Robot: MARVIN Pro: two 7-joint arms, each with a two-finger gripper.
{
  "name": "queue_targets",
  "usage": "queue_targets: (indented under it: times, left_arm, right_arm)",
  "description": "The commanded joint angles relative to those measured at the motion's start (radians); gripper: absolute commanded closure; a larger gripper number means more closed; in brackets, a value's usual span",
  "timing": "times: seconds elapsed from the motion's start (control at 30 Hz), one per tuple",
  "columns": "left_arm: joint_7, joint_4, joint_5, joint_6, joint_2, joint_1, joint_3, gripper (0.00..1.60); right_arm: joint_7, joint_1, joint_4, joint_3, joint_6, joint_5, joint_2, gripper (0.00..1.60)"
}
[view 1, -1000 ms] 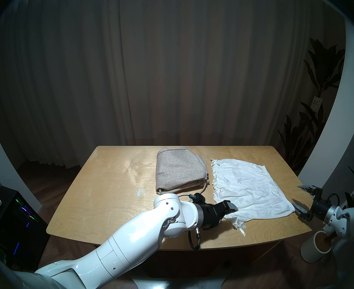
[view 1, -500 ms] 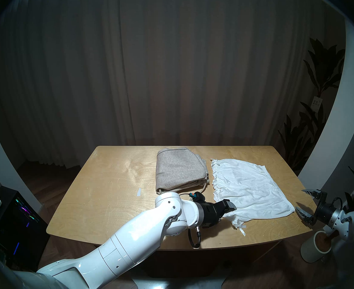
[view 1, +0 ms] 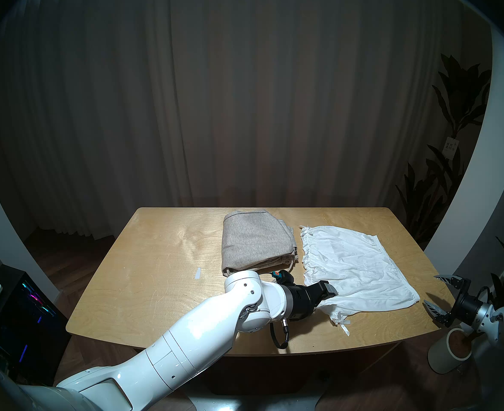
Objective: Fold pants twice and stack them
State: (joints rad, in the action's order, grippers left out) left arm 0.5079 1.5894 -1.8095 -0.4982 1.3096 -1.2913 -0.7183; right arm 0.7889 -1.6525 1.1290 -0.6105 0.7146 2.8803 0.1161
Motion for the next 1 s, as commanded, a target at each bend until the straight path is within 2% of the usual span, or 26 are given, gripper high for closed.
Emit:
queue_targets:
  times: [0.0, 0.43, 0.83, 0.97]
  left_arm:
    - [0.000, -0.013, 0.009, 0.004, 0.030, 0.026, 0.002, 0.00]
    - [-0.003, -0.066, 0.031, 0.005, 0.060, 0.047, 0.008, 0.00]
    - [-0.009, -0.110, 0.051, 0.008, 0.079, 0.077, 0.013, 0.00]
    - [-0.011, -0.123, 0.057, 0.008, 0.084, 0.085, 0.014, 0.00]
  right_arm:
    - [0.051, -0.017, -0.011, -0.001, 0.058, -0.001, -0.008, 0.00]
    - [0.130, -0.037, -0.048, -0.011, 0.157, -0.001, -0.008, 0.00]
    - [0.199, -0.054, -0.093, -0.021, 0.200, -0.002, -0.008, 0.00]
    - [0.190, -0.052, -0.100, -0.030, 0.213, -0.008, -0.008, 0.00]
